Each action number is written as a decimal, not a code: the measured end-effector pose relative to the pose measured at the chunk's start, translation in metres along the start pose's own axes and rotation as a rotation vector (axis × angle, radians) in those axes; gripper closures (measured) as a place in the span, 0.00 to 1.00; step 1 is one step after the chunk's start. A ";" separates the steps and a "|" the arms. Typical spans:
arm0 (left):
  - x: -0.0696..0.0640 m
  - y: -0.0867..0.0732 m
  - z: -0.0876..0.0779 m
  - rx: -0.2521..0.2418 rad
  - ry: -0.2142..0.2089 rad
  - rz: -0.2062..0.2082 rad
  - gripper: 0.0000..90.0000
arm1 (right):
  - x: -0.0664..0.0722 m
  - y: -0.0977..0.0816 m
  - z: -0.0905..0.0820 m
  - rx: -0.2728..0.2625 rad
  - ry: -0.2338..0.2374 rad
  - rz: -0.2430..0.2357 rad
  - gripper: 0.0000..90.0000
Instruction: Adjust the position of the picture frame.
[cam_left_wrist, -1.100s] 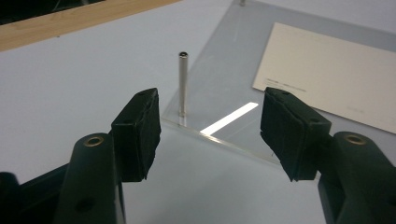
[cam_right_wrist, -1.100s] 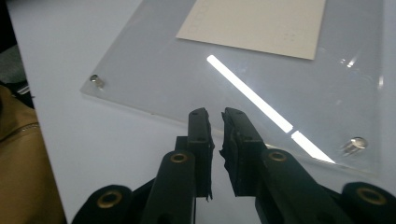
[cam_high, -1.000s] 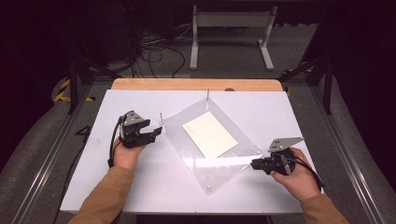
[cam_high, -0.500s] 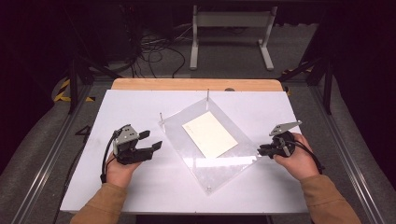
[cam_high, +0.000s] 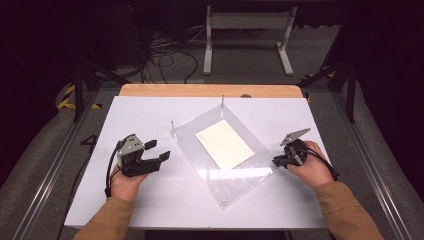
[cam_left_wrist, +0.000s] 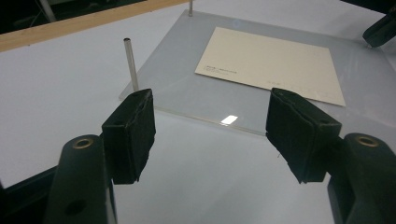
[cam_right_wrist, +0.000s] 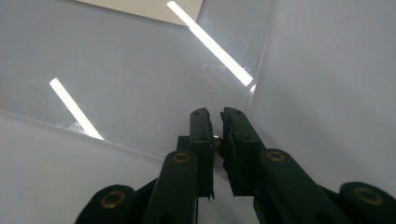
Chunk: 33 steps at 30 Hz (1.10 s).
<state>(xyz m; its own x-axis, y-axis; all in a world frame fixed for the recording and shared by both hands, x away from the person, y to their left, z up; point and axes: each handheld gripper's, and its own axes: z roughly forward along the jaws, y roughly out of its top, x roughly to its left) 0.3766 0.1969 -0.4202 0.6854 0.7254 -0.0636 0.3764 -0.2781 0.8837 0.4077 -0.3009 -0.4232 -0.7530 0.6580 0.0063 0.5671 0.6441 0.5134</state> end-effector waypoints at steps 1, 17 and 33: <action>0.000 0.000 0.000 0.001 -0.001 -0.001 0.37 | 0.000 0.000 0.000 0.001 0.000 -0.005 0.92; 0.004 -0.003 0.002 0.003 0.006 -0.009 0.37 | 0.036 -0.005 -0.004 0.042 0.057 -0.102 0.93; 0.008 -0.005 0.002 0.008 0.009 -0.018 0.37 | 0.097 -0.012 -0.004 0.040 0.188 -0.194 0.92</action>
<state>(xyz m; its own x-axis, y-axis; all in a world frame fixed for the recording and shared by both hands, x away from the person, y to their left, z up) 0.3815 0.2024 -0.4257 0.6730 0.7358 -0.0749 0.3936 -0.2706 0.8786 0.3263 -0.2459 -0.4254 -0.8955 0.4391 0.0726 0.4162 0.7684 0.4860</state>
